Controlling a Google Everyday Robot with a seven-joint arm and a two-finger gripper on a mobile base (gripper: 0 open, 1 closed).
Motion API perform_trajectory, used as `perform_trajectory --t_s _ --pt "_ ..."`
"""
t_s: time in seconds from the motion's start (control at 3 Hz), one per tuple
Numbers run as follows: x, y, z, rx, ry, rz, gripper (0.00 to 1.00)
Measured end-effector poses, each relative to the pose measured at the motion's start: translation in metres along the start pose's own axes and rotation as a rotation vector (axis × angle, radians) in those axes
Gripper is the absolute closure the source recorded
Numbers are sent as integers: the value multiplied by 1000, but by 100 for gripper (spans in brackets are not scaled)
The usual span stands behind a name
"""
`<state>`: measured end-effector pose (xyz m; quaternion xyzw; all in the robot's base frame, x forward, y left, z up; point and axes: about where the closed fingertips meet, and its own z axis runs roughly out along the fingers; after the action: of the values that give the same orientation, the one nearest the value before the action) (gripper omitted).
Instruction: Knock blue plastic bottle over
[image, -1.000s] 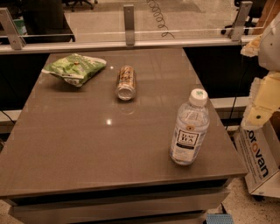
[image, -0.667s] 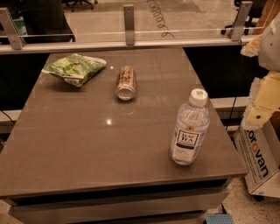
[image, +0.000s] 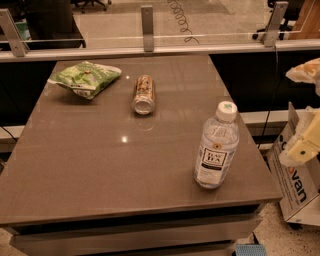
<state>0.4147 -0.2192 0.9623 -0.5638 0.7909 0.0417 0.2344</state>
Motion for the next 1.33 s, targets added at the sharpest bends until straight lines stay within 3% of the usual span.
perform_trajectory --t_s 0.33,0.67,1.0,1.33 --pt "10 12 4 -15 -159 56 0" --pt "10 17 23 -30 -341 71 0" --pt "-13 14 38 -43 -552 73 0" --pt "-57 7 42 -74 -752 79 0"
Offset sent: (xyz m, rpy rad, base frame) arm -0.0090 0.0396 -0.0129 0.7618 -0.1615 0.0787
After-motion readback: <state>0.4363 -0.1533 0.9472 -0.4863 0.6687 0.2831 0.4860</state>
